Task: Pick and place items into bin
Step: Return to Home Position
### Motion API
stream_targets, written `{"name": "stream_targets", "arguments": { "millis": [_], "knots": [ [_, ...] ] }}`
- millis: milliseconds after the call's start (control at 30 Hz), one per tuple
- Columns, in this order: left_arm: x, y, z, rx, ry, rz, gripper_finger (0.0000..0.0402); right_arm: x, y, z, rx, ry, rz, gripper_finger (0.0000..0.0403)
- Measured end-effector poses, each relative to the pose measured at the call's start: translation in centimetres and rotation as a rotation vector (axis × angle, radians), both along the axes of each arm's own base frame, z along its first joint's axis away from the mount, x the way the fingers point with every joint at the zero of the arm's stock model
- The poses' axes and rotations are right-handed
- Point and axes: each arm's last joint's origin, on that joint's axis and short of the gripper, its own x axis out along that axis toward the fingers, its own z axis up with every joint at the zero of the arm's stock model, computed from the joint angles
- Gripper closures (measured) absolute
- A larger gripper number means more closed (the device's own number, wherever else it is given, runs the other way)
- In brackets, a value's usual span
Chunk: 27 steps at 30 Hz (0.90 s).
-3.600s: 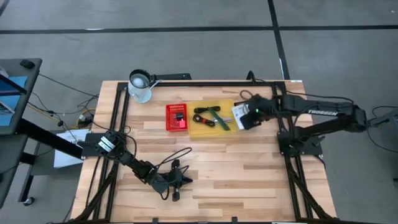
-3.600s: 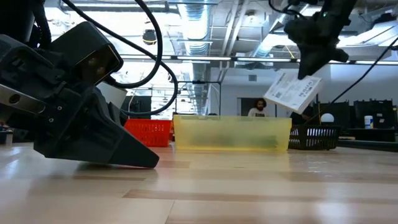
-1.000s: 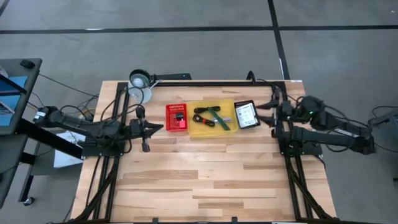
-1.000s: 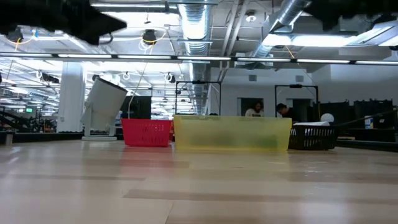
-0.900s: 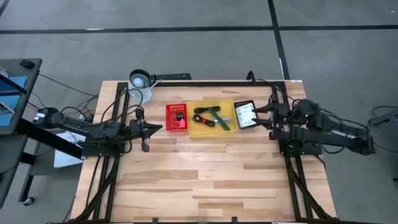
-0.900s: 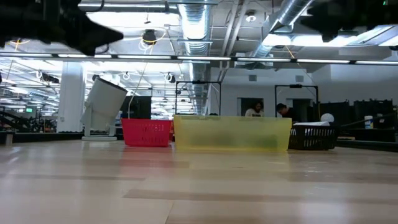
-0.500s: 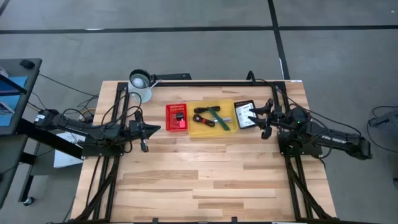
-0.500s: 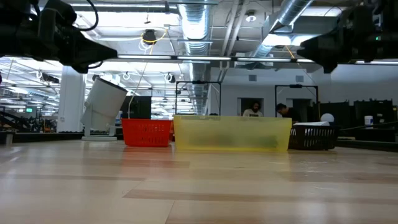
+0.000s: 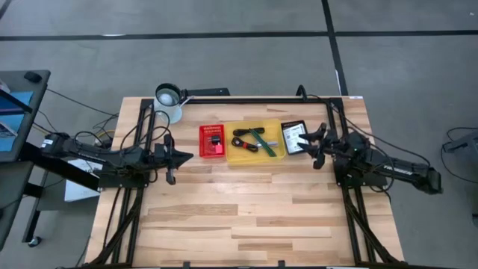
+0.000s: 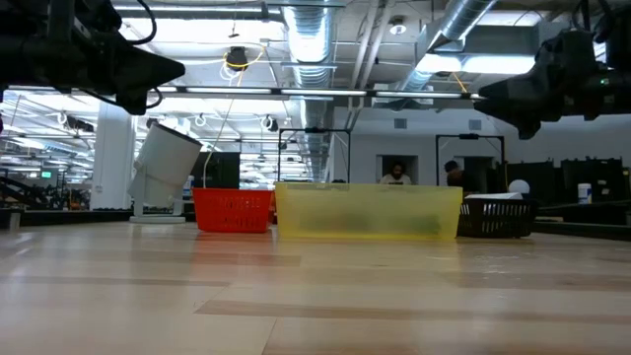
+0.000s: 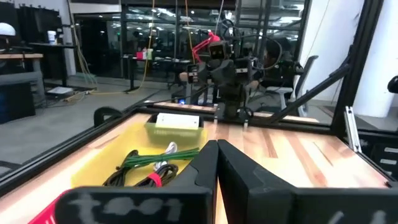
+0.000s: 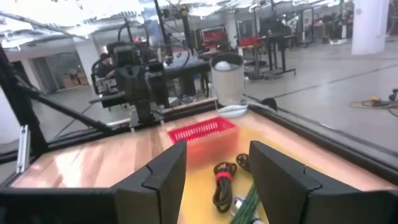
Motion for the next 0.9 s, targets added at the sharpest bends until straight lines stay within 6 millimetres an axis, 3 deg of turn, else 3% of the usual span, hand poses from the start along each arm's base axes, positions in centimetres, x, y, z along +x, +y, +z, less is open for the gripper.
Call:
{"name": "stream_targets", "arguments": {
  "millis": [433,900],
  "knots": [
    [0.0,0.0,-0.3,-0.077,0.021,-0.007,0.0401,0.1,0.2,-0.3,0.0,0.03,0.02,0.0236],
    [-0.5,0.1,-4.3,0.002,0.441,0.008,0.0402,0.1,0.2,-0.3,-0.001,0.031,0.02,0.0236]
  ]
}}
